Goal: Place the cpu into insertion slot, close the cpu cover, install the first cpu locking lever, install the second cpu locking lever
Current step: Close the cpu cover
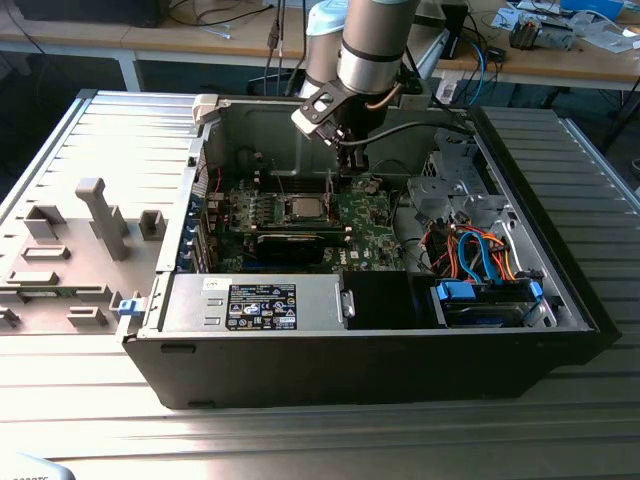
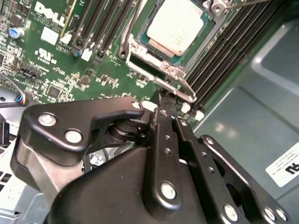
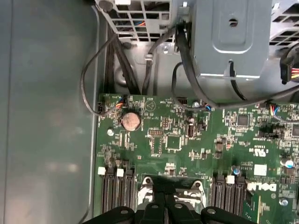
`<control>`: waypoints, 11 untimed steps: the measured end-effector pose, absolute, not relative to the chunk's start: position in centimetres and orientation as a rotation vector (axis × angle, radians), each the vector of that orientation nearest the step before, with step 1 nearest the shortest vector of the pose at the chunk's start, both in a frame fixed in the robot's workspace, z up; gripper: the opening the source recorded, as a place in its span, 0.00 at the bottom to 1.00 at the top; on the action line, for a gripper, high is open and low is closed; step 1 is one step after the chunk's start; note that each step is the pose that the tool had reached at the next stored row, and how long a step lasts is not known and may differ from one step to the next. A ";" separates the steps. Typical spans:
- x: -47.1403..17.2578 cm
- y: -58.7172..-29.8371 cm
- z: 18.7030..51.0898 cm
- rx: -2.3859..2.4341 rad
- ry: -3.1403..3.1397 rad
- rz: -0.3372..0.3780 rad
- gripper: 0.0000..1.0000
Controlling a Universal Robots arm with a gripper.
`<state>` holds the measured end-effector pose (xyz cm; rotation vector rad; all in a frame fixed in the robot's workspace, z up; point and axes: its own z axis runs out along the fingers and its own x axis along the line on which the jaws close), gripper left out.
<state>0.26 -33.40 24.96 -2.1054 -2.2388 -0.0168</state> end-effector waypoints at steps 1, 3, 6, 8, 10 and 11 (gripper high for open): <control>0.3 -33.4 25.0 -2.105 -2.239 -0.017 0.11; 0.2 -33.4 25.0 -2.105 -2.239 -0.017 0.11; -0.6 -33.4 24.9 -2.104 -2.238 -0.019 0.11; -1.1 -33.4 24.4 -2.104 -2.239 -0.019 0.11; -1.7 -33.4 23.9 -2.100 -2.242 -0.018 0.11; -1.9 -33.4 23.8 -2.099 -2.243 -0.018 0.11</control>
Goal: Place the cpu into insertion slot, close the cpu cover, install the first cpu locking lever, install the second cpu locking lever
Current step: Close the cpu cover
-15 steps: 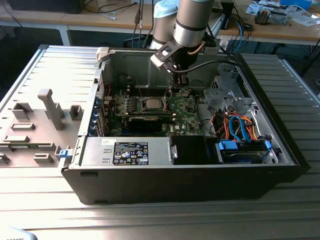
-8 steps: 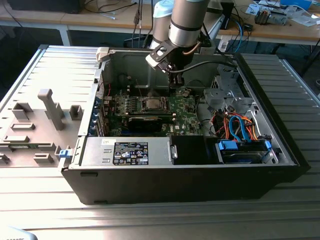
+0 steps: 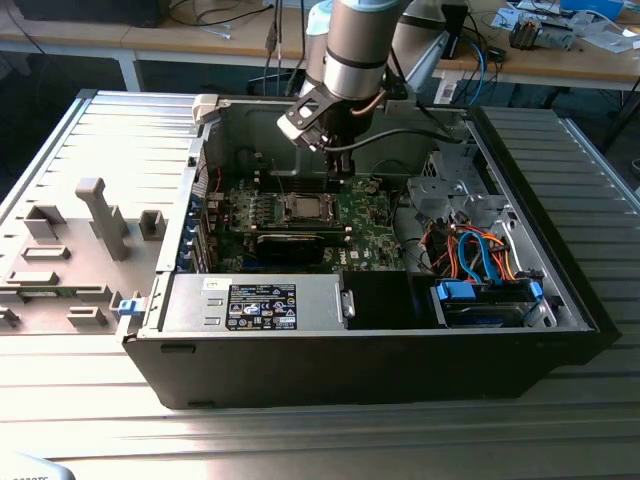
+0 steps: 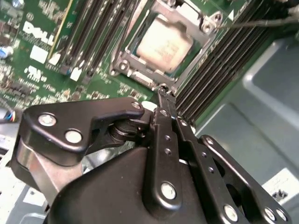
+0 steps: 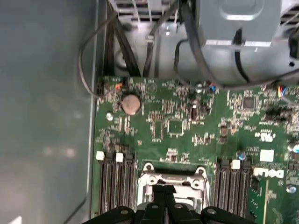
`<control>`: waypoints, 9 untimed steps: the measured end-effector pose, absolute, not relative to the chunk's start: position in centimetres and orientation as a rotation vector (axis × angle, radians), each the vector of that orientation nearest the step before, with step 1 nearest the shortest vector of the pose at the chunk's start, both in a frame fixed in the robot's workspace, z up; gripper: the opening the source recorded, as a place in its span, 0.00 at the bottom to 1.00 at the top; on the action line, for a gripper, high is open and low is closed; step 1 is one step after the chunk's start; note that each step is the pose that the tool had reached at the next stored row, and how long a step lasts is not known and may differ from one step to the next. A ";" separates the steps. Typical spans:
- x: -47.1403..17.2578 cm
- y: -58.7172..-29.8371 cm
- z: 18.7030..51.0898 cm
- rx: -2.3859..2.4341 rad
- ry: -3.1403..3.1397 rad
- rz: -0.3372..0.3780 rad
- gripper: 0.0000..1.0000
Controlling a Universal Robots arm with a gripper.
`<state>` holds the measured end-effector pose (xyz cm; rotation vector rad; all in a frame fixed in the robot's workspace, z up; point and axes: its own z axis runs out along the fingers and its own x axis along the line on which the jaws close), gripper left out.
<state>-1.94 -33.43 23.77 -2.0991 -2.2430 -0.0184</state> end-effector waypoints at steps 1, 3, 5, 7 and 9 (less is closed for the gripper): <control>-2.2 -33.4 23.6 -2.098 -2.244 -0.018 0.11; -2.8 -33.5 23.2 -2.098 -2.244 -0.018 0.11; -3.3 -33.5 22.7 -2.097 -2.245 -0.018 0.11; -3.9 -33.6 22.4 -2.096 -2.246 -0.018 0.11; -4.8 -33.7 22.0 -2.094 -2.248 -0.018 0.11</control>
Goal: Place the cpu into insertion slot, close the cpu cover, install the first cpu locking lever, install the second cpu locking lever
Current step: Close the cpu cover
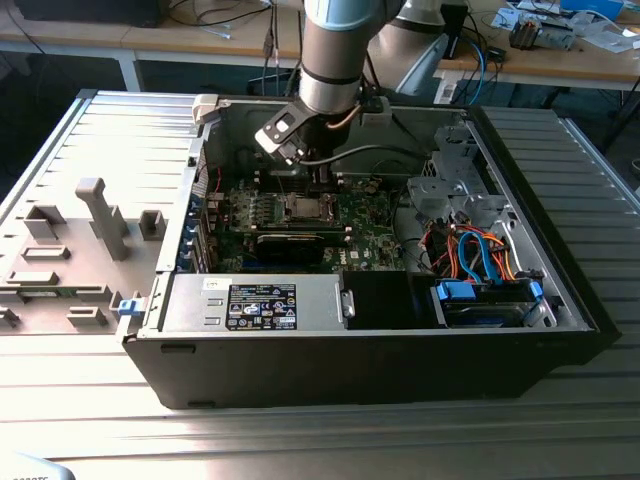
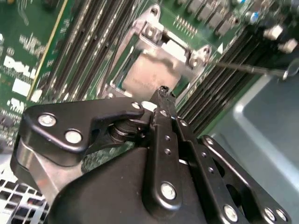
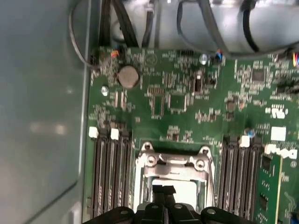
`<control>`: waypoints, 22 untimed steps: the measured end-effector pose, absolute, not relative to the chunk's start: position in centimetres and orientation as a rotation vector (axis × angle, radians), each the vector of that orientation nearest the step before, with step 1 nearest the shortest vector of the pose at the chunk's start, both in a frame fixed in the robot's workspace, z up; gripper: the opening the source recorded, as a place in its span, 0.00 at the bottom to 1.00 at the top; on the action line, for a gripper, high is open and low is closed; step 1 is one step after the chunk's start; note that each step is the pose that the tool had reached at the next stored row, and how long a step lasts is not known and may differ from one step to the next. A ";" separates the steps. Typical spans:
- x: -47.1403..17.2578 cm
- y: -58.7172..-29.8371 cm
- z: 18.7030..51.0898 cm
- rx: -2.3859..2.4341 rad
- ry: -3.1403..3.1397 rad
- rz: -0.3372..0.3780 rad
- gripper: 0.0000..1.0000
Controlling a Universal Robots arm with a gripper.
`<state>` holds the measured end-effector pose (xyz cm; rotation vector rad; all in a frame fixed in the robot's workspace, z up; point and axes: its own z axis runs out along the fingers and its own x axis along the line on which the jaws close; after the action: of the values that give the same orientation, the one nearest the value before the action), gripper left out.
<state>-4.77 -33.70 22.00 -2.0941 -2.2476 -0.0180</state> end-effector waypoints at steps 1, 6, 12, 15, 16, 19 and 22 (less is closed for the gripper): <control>-5.1 -33.8 21.8 -2.093 -2.248 -0.018 0.11; -6.1 -33.9 21.2 -2.091 -2.250 -0.018 0.11; -6.8 -34.0 20.6 -2.089 -2.253 -0.017 0.11; -7.2 -34.0 20.5 -2.087 -2.254 -0.018 0.11; -7.3 -34.0 20.5 -2.087 -2.254 -0.018 0.11; -7.2 -34.1 20.5 -2.085 -2.257 -0.017 0.11; -6.0 -34.1 20.5 -2.084 -2.257 -0.016 0.11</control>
<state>-5.99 -34.08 20.52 -2.0840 -2.2565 -0.0158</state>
